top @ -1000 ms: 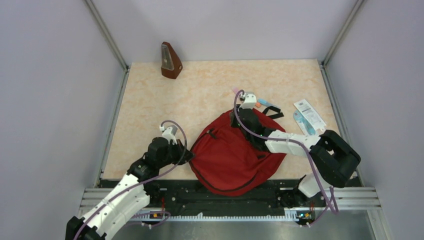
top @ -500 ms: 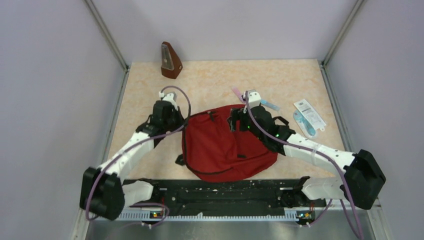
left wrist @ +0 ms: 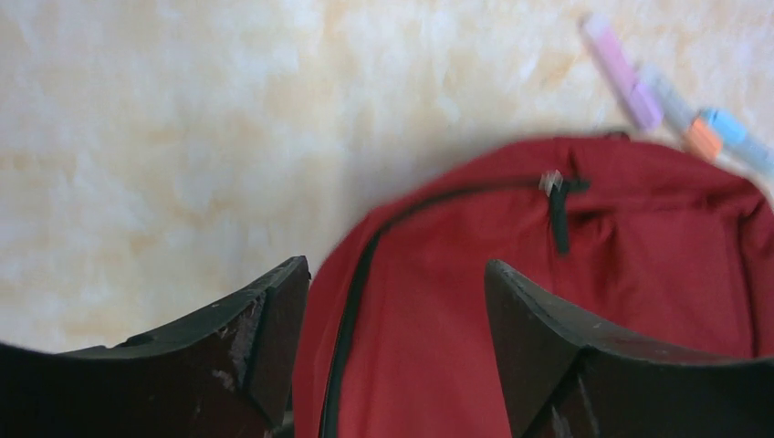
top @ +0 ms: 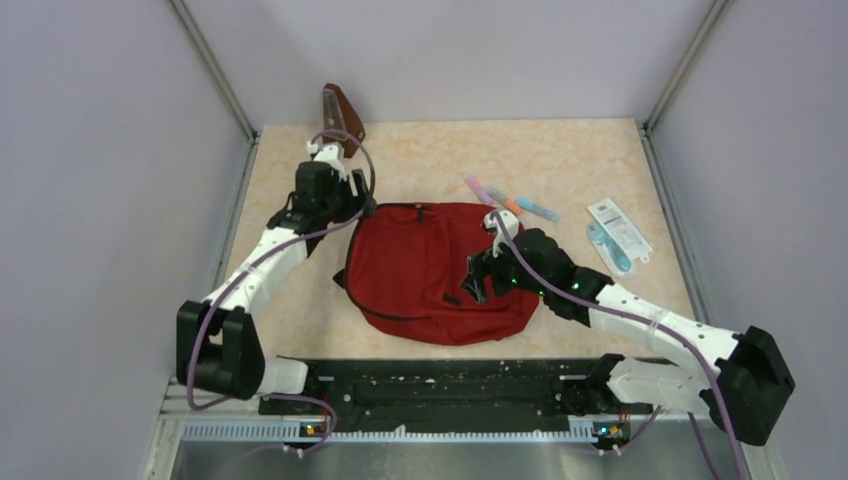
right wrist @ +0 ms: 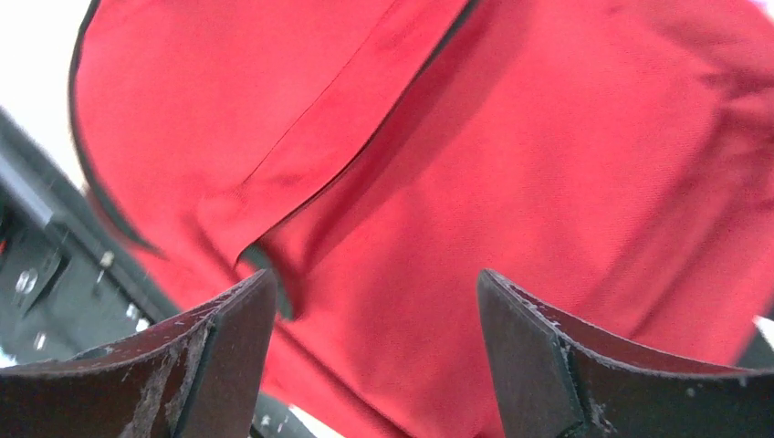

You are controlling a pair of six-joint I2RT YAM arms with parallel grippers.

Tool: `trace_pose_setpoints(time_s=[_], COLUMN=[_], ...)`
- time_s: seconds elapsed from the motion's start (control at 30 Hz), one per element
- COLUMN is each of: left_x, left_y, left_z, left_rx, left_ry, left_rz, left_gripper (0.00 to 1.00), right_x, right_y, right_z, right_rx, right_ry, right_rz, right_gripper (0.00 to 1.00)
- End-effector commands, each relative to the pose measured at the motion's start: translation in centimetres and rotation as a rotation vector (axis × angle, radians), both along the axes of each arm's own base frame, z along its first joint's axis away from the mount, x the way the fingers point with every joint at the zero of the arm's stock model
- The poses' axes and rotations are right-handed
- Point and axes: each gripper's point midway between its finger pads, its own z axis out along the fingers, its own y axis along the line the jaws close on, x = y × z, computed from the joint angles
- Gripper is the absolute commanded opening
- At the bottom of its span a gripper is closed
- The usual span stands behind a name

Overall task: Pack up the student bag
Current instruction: Adjust the student bag at the center of the board, then unzip the student bag at the center of the board.

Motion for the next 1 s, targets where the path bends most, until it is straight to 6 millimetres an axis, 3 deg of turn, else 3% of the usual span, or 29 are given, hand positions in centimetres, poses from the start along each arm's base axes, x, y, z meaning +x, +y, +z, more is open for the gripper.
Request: trace_pose_setpoints(time_s=[0.0, 0.03, 0.17, 0.33, 0.57, 0.7, 0.97], left_x=[-5.9, -7.8, -12.9, -16.9, -18.6, -18.9, -18.6], left_y=[0.3, 0.1, -0.6, 0.2, -0.4, -0.4, 0.0], left_z=[-1.9, -3.4, -5.1, -6.7, -9.1, -10.5, -11.7], left_rx=[-0.061, -0.089, -0.168, -0.237, -0.3, -0.285, -0.268], left_ry=[0.064, 0.098, 0.133, 0.169, 0.243, 0.283, 0.292], left_rz=[0.013, 0.008, 0.014, 0.091, 0.104, 0.111, 0.137], left_gripper=[0.77, 0.78, 0.79, 0.79, 0.8, 0.78, 0.52], right_x=[-4.4, -4.7, -5.6, -5.1, -4.4, -3.9, -3.4], right_y=[3.0, 3.3, 4.6, 6.0, 7.0, 6.8, 6.2], right_z=[0.1, 0.1, -0.1, -0.9, -3.3, -3.6, -2.4], right_rx=[0.082, 0.084, 0.075, 0.048, -0.051, -0.065, -0.041], right_ry=[0.037, 0.034, 0.01, 0.0, 0.012, 0.013, -0.004], right_rz=[0.321, 0.347, 0.416, 0.432, 0.412, 0.374, 0.302], right_gripper=[0.77, 0.77, 0.75, 0.7, 0.59, 0.47, 0.26])
